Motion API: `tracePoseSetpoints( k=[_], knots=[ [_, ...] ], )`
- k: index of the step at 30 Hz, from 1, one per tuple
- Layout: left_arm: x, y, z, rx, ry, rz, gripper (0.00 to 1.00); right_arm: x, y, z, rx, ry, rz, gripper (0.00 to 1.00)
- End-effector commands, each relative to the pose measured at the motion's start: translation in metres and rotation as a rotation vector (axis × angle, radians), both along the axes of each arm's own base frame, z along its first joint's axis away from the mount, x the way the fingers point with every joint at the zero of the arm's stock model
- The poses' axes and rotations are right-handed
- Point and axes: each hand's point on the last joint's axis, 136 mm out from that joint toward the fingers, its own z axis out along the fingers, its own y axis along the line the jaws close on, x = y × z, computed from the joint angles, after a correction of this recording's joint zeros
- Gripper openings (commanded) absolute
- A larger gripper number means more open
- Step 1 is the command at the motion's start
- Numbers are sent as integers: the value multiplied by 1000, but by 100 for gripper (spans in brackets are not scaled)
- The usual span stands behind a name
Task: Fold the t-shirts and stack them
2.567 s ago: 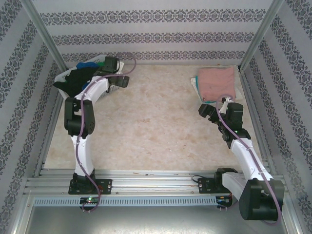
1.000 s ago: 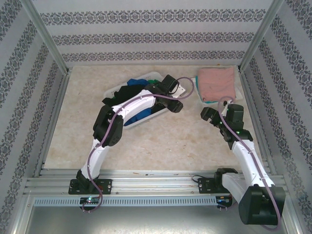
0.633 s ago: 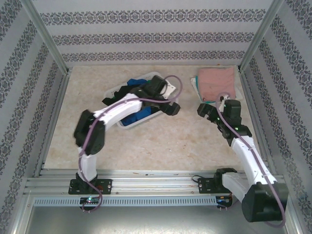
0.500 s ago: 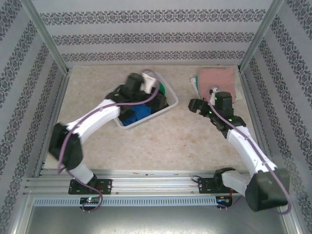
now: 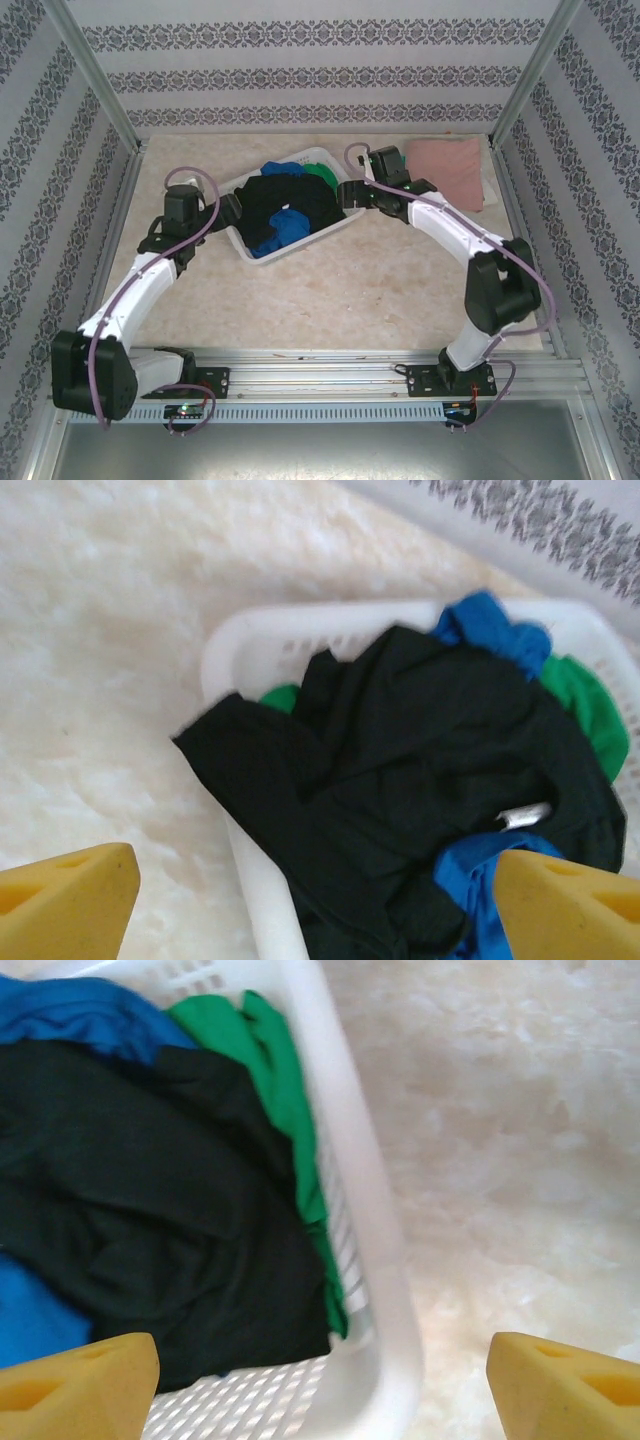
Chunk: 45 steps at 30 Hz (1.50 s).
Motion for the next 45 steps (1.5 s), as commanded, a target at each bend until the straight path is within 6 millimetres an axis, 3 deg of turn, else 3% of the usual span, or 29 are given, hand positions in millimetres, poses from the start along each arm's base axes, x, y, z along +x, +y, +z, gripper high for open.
tracePoseSetpoints(
  k=[1,7,10,13,22,26,29,31,33,36,41,45],
  knots=[
    [11,-23,-33,-112,67,-76,69,19,-13,-10,-98,28,-14,83],
    [41,-41,-63,-173,114,-129,49,32,-18,-31,-95,99,-28,76],
    [60,-45,-66,-162,110,-152,32,37,-24,-38,-70,114,-65,75],
    [87,-51,-64,-148,99,-190,24,43,-29,-44,-31,144,-91,68],
    [164,-72,-56,-155,62,-290,17,67,-32,-60,48,190,-149,43],
    [193,-76,-53,-127,38,-317,17,89,-32,-61,57,170,-182,33],
    [216,-78,-56,-105,1,-340,17,111,-32,-66,62,159,-203,31],
    [230,-77,-59,-115,-14,-340,26,123,-30,-70,74,163,-211,31],
    [239,-76,-62,-130,-17,-337,28,130,-30,-73,77,167,-217,33],
    [241,-72,-52,-118,-27,-341,43,134,-33,-59,72,142,-224,39],
    [217,-57,-12,-34,-65,-324,64,125,-51,-18,14,87,-222,56],
    [184,-45,13,21,-76,-310,78,106,-67,12,-58,42,-231,66]
  ],
)
